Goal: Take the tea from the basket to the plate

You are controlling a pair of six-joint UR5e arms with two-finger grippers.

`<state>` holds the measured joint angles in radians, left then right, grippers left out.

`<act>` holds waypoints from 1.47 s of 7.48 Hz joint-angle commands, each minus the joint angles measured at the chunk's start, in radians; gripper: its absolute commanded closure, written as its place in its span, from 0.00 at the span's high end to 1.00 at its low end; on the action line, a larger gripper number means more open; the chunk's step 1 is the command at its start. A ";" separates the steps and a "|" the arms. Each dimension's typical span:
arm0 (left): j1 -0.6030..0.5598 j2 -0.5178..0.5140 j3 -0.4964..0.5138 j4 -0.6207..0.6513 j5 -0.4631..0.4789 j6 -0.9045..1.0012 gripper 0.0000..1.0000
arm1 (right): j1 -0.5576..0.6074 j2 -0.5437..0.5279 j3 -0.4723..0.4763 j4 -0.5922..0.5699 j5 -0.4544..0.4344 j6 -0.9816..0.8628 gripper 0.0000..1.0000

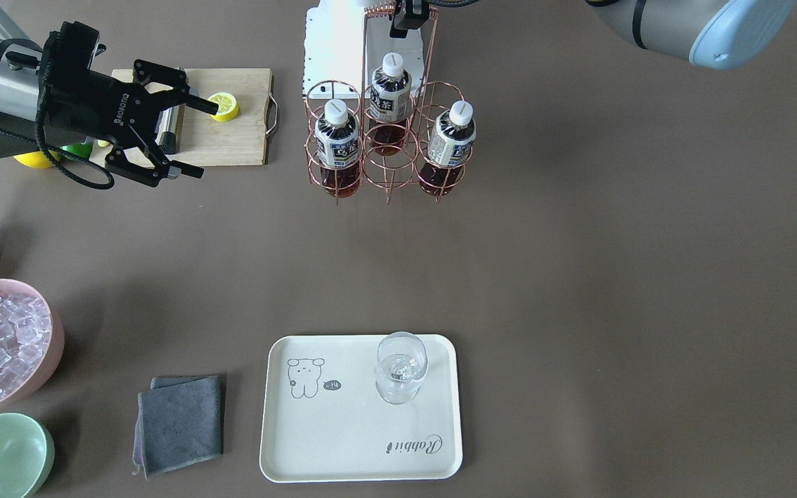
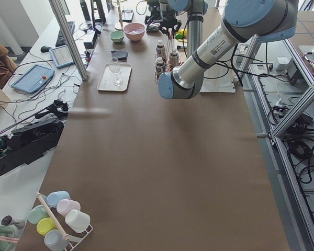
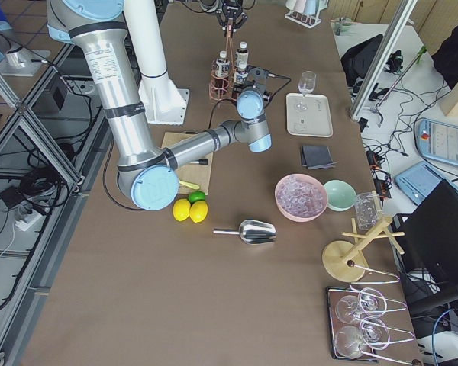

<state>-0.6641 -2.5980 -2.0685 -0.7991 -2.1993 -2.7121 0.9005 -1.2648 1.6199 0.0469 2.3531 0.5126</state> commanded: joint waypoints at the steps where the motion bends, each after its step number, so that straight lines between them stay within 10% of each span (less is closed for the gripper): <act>1: 0.075 -0.004 0.124 -0.115 0.095 -0.047 0.00 | 0.004 -0.002 0.000 0.007 0.000 0.000 1.00; 11: 0.153 -0.013 0.177 -0.126 0.178 -0.041 0.00 | -0.026 0.016 0.000 0.024 -0.008 -0.019 0.99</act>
<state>-0.5064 -2.6104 -1.8817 -0.9334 -2.0206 -2.7573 0.8902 -1.2543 1.6185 0.0693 2.3475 0.4946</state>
